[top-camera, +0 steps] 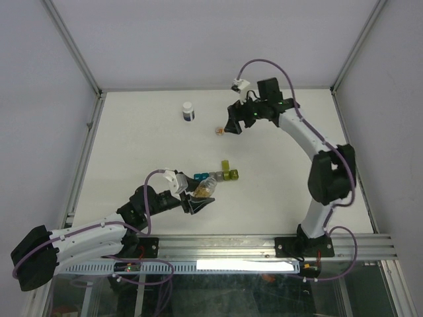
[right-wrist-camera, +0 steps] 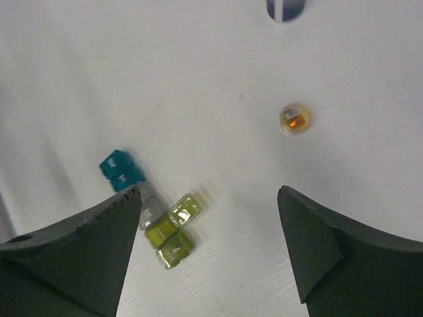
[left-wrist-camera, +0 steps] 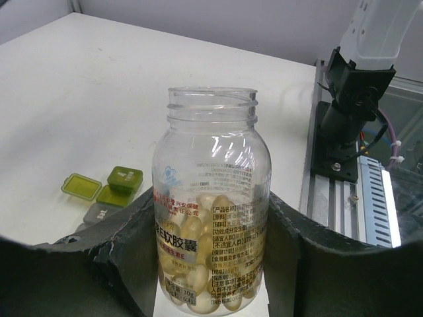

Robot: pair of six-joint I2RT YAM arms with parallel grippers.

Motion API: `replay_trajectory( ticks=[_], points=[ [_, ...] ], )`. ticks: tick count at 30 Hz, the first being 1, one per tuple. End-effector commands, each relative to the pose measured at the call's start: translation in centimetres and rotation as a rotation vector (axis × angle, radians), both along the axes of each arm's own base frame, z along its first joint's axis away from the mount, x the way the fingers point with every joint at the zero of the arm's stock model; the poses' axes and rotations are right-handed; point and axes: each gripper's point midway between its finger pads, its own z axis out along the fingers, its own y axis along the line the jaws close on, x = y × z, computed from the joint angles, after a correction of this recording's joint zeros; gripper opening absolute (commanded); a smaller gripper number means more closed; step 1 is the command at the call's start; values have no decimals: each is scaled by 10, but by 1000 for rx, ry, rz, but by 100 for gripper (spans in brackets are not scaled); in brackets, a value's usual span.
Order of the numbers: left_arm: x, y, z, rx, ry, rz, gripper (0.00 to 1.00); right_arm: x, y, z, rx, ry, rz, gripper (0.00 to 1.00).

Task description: Sort the pills into containers

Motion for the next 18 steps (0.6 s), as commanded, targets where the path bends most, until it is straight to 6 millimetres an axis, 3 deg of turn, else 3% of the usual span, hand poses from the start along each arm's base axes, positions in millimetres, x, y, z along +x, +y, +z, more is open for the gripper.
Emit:
replay_trajectory(
  ticks=[1, 3, 5, 7, 13, 18],
  points=[
    [-2, -10, 44, -79, -103, -54, 0, -59, 0, 54, 132, -134, 154, 88],
    [-3, -13, 43, -59, -97, -73, 3, -80, -9, 53, 158, -101, 154, 98],
    [-5, -15, 44, -51, -101, -91, 6, -101, -17, 48, 181, -34, 169, 99],
    [-7, -16, 45, -49, -99, -102, 0, -119, -28, 46, 205, -3, 220, 100],
    [-6, -22, 47, -44, -81, -119, 0, -118, -70, 57, 327, -92, 116, 99],
    [2, -28, 43, 6, -43, -152, 0, -117, -83, 54, 353, -84, 78, 100]
  ],
)
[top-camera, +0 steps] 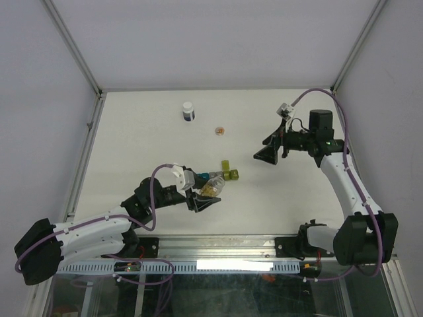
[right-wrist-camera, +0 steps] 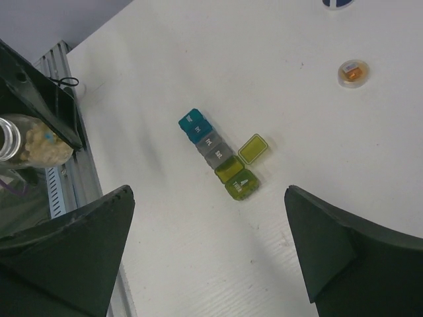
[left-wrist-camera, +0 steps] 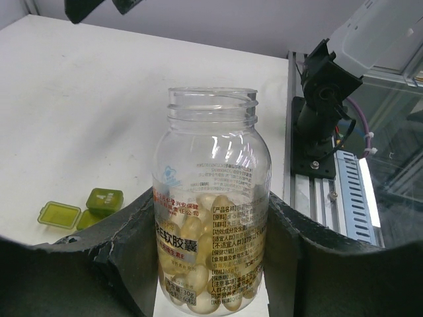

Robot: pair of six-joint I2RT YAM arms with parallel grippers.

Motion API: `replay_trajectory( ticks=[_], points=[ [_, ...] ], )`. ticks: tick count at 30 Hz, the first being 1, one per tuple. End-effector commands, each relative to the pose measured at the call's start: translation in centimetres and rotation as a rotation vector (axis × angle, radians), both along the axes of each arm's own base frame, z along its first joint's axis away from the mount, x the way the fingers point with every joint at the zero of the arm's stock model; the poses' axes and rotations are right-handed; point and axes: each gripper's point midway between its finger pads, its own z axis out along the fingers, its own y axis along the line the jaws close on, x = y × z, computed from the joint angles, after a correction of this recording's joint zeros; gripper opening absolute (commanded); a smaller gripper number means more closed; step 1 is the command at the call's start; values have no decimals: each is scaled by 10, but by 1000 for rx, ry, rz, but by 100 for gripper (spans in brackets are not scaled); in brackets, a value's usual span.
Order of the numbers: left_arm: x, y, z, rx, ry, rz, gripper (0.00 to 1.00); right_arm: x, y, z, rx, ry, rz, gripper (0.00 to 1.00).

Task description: Sort the pills into containers

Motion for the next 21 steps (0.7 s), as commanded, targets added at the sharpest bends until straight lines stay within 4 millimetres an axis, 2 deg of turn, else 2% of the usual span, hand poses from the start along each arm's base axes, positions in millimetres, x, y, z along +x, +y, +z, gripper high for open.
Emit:
replay_trajectory(
  ticks=[1, 8, 10, 12, 13, 14, 17, 18, 19, 21],
  points=[
    [7, -5, 27, -33, -24, -55, 0, -2, 1, 33, 83, -120, 40, 99],
    [35, 21, 36, -209, 17, -57, 0, 6, -12, 22, 73, -101, -17, 99],
    [15, 7, 40, -204, -16, -194, 0, 7, -12, 20, 73, -89, -22, 99],
    [-7, -18, 25, -100, -68, -257, 0, 9, -13, 18, 70, -76, -30, 100],
    [-5, -23, 19, -48, -72, -233, 0, 9, -13, 16, 67, -70, -33, 100],
    [5, -16, 20, -55, -59, -183, 0, 10, -14, 16, 65, -67, -37, 100],
    [45, 45, 39, -256, -34, -24, 0, 12, -15, 14, 59, -57, -42, 99],
    [49, 48, 41, -261, -42, -31, 0, 13, -15, 12, 58, -51, -43, 100],
    [47, 38, 37, -223, -35, -69, 0, 13, -15, 12, 58, -49, -43, 100],
    [34, -3, 24, -82, -67, -122, 0, 13, -15, 10, 58, -42, -44, 99]
  ],
)
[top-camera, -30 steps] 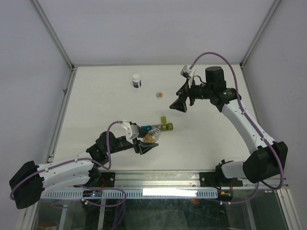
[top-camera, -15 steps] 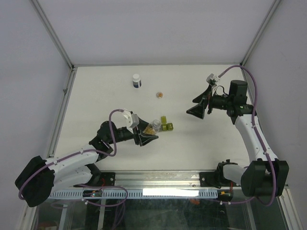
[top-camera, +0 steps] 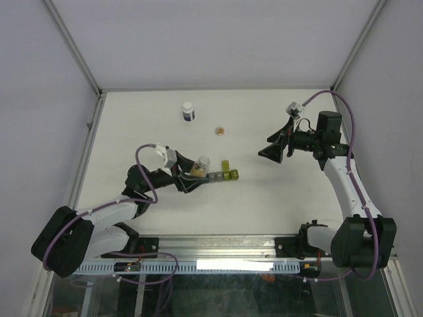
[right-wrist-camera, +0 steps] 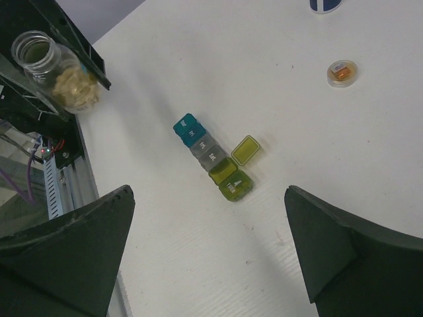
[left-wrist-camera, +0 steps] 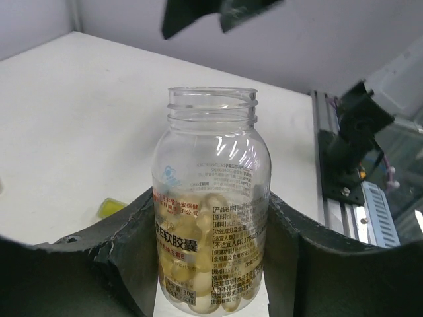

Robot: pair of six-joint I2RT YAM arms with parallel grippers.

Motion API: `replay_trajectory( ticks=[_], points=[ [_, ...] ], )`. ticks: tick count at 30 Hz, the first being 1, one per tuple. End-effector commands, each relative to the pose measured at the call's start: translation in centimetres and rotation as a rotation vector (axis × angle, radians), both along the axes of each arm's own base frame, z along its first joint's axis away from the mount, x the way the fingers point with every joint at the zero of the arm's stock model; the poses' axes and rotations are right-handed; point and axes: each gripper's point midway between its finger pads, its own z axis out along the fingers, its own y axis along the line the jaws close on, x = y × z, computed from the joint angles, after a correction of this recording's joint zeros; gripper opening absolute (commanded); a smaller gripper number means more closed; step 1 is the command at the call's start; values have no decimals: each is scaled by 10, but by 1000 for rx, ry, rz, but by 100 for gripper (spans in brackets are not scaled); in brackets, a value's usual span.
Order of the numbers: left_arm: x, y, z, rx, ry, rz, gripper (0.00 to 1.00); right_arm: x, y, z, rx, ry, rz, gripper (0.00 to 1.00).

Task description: Sort the pills into containers

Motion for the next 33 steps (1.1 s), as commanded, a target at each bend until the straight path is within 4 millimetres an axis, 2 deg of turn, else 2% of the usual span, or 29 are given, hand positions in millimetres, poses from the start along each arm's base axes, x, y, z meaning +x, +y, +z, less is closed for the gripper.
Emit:
replay_trajectory(
  ticks=[1, 2, 4, 5, 6, 7, 8, 10, 12, 18, 24, 33],
  points=[
    [-30, -52, 13, 117, -130, -155, 0, 5, -1, 7, 3, -26, -6, 99],
    [-22, -47, 10, 126, -102, -136, 0, 6, -2, 7, 0, -25, -8, 99],
    [-1, -15, 18, 18, -59, -54, 0, 6, -2, 8, -3, -29, -9, 99],
    [-4, -16, 26, 1, -62, -73, 0, 5, -2, 8, -3, -29, -8, 99],
    [-8, -28, 27, 32, -65, -101, 0, 6, -2, 7, -2, -26, -8, 100],
    [-16, -41, 19, 94, -78, -125, 0, 6, -2, 6, -2, -23, -7, 100],
    [-17, -45, 6, 151, -85, -124, 0, 6, -2, 6, -4, -23, -6, 99],
    [-6, -36, -5, 161, -72, -77, 0, 6, -2, 5, -8, -16, -6, 100],
    [-5, -38, -12, 202, -72, -81, 0, 6, -2, 4, -12, -14, -8, 99],
    [15, -31, -51, 427, -64, -3, 0, 9, -7, -1, -46, -27, -28, 99],
    [32, -27, -76, 617, -57, 2, 0, 15, -13, -7, -97, -37, -57, 99],
    [45, -25, -109, 821, -64, -24, 0, 18, -16, -11, -118, -20, -68, 99]
  ],
)
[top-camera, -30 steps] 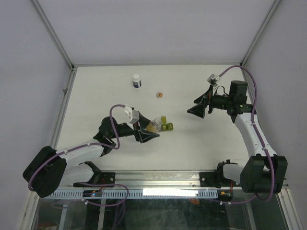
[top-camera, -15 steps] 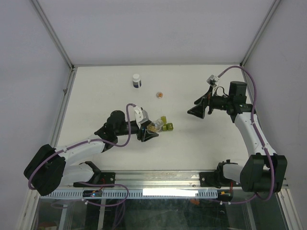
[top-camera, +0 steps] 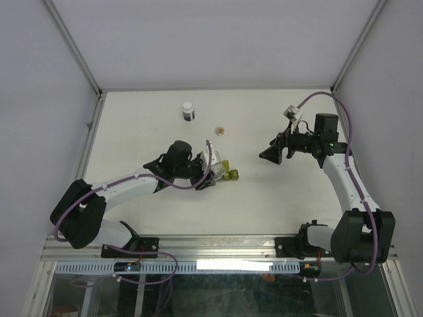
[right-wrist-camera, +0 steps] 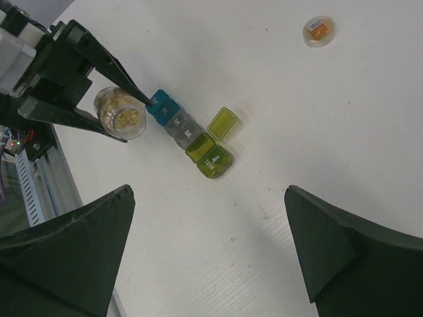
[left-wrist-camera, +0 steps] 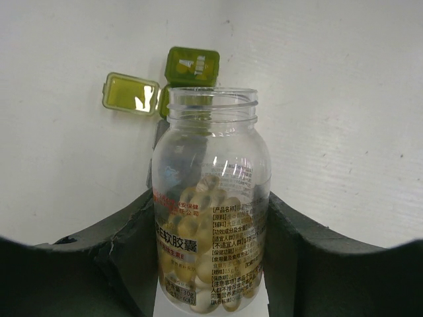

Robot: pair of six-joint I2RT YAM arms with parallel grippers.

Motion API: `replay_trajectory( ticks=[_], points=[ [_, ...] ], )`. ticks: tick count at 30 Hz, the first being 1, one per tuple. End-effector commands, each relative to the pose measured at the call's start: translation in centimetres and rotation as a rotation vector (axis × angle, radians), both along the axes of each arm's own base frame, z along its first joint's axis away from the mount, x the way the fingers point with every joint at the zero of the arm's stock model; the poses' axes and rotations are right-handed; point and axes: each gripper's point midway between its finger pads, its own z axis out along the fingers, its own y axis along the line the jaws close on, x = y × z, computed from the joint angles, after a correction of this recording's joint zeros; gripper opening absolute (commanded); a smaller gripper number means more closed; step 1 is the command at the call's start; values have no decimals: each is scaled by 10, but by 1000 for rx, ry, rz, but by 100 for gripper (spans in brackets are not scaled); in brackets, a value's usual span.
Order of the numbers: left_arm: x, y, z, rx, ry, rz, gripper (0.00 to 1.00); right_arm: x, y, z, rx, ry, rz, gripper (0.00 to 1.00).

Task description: Sort the pills into containers

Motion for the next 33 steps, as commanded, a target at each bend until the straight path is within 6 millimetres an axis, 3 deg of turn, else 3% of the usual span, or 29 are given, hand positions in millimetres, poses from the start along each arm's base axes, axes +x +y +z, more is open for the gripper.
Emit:
replay_trajectory(
  ticks=[1, 4, 11, 33],
  points=[
    [11, -1, 4, 85, -80, -37, 0, 12, -4, 18, -26, -70, -10, 100],
    [12, -2, -13, 142, -56, -52, 0, 12, -4, 18, -27, -68, -9, 99],
    [19, -3, -29, 236, -33, -73, 0, 13, -5, 18, -27, -60, -10, 99],
    [28, -4, -29, 354, -20, -96, 0, 13, -6, 19, -31, -62, -18, 100]
  ],
)
